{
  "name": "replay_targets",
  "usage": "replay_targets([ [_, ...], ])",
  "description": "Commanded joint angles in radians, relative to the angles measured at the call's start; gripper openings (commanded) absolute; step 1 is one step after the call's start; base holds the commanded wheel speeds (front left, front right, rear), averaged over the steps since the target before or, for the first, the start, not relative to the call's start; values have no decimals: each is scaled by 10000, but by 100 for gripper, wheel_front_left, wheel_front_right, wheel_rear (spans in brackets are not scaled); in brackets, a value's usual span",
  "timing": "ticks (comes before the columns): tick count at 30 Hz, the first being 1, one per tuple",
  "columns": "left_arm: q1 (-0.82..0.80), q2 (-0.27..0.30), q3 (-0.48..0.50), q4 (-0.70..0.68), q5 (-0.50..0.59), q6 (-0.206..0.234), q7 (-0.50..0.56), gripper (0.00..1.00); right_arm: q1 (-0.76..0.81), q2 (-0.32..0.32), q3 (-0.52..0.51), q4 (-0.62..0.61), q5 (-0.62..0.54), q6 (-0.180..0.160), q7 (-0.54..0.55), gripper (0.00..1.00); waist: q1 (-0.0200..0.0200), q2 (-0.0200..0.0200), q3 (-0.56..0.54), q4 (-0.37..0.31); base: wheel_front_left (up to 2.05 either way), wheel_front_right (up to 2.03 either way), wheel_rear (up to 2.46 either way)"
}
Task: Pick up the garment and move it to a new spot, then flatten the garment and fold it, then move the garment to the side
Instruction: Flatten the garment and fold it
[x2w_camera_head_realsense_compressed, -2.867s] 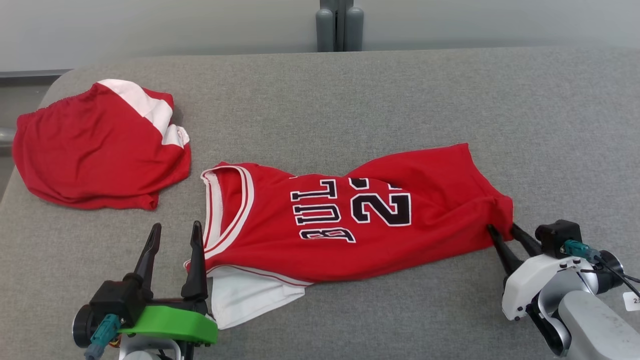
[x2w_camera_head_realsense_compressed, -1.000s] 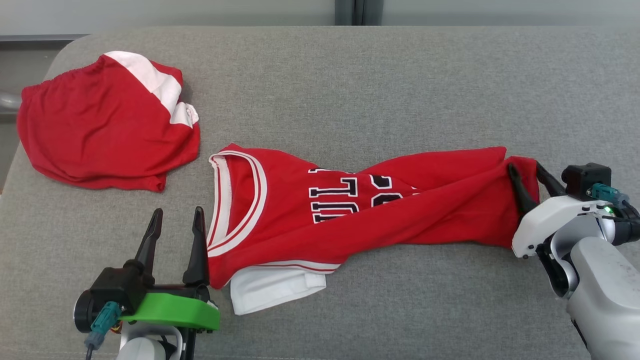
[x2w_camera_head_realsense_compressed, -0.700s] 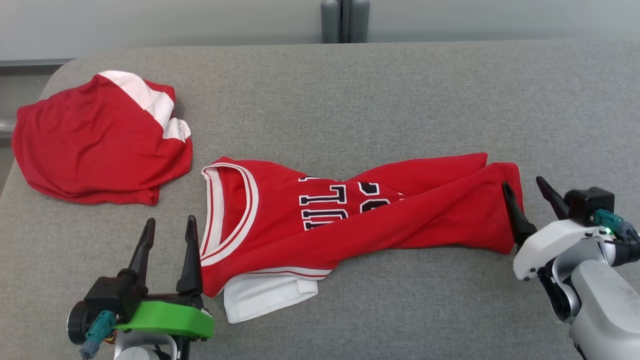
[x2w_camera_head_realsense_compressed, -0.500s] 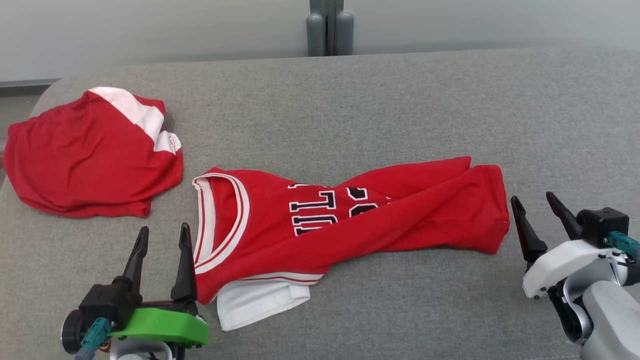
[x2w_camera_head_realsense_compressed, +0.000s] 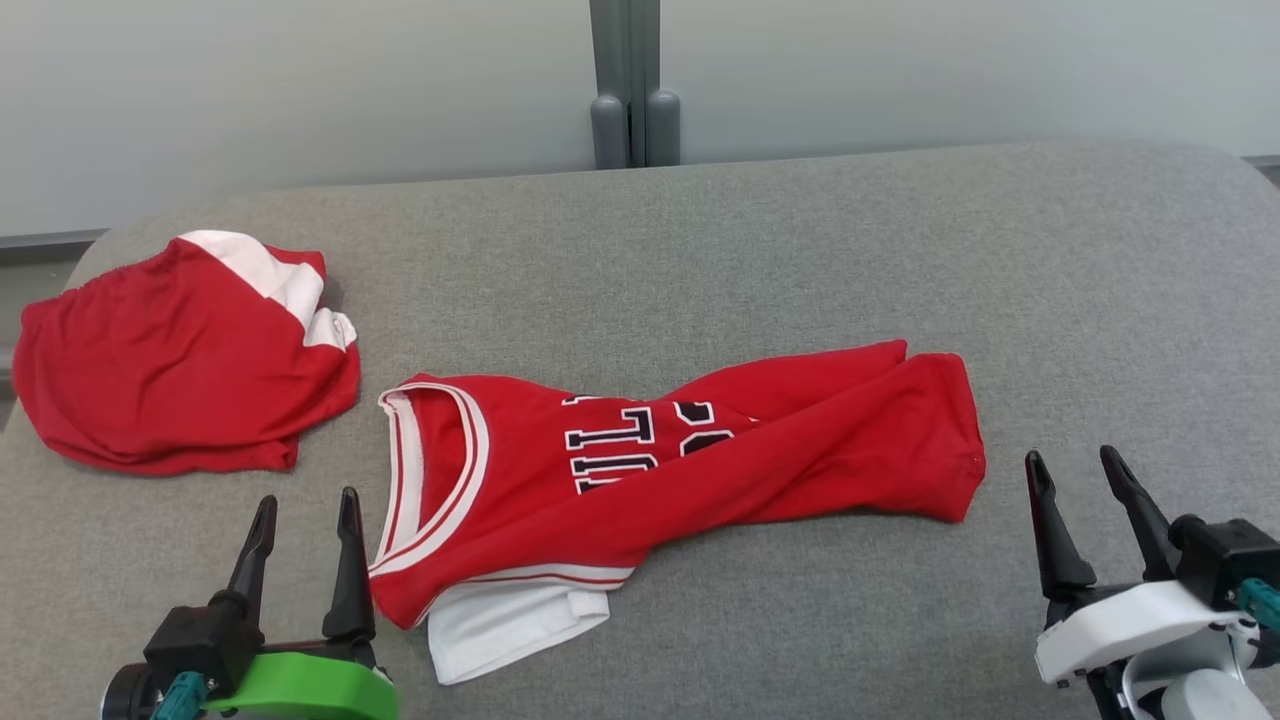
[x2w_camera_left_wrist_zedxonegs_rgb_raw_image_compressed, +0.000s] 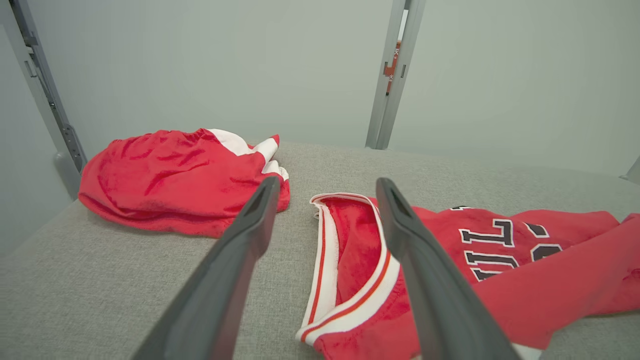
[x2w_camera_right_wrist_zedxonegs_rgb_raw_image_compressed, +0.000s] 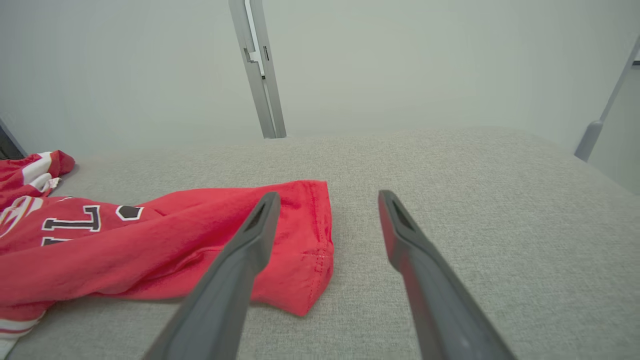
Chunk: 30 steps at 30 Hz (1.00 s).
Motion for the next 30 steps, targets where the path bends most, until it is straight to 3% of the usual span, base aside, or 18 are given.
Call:
replay_targets([
  [1,152,26,101,35,219,-31,-4,100,239,160,-113,-221,-149,-9,-29,100,0,0,-163,51,0,0,0],
  [13,324,119,439,295,915,194,-4,100,1034,962,-463,-1042,-997,-9,-30,100,0,0,-550,266,0,0,0],
  [30,283,157,416,570,1082,282,-4,100,1197,1159,-372,-1389,-1346,-10,118,100,0,0,-630,417,0,0,0],
])
